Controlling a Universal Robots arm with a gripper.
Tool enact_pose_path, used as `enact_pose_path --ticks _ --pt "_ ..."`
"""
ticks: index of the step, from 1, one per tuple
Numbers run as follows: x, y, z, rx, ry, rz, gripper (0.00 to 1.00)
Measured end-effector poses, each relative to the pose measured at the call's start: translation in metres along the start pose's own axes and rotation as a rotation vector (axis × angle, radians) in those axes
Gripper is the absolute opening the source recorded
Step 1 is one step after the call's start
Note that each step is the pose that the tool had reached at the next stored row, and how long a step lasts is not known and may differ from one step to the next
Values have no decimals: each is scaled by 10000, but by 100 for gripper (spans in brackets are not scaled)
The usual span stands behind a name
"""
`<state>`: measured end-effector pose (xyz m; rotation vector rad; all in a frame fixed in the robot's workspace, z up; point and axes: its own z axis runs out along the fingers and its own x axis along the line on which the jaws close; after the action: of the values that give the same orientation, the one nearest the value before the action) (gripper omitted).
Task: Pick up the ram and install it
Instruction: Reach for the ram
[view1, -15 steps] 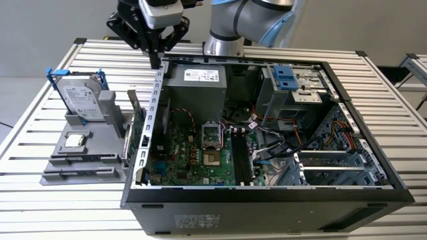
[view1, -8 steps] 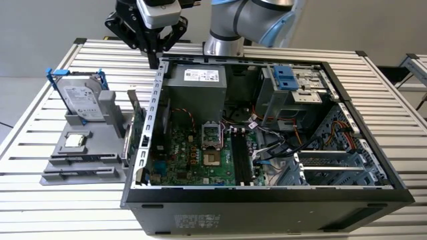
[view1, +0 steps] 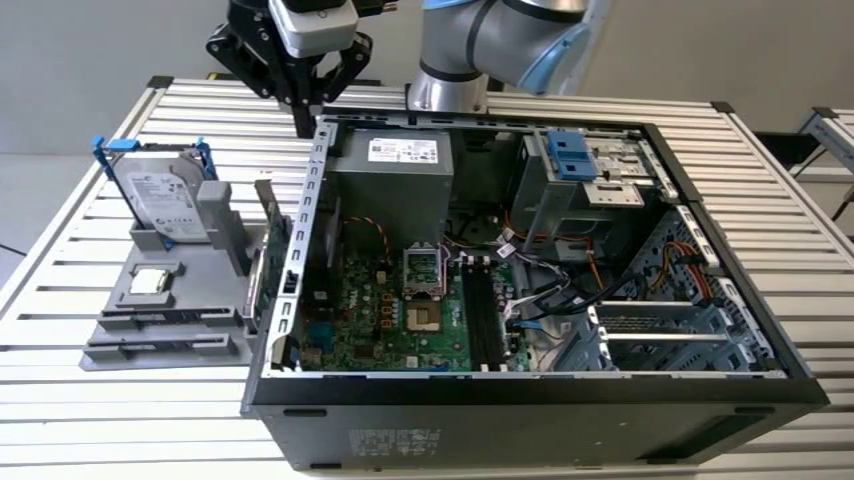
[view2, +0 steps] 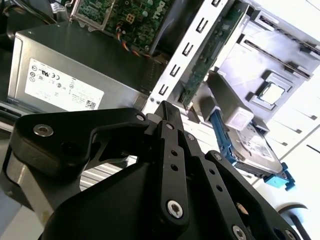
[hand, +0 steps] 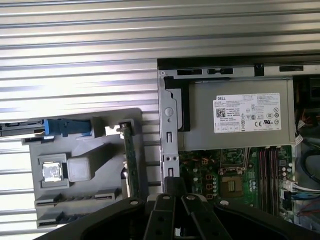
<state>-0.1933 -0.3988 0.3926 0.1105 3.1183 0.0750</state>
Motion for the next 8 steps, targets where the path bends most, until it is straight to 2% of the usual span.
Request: enact_pose_path --ticks 8 --pt "22 -2 0 0 0 0 0"
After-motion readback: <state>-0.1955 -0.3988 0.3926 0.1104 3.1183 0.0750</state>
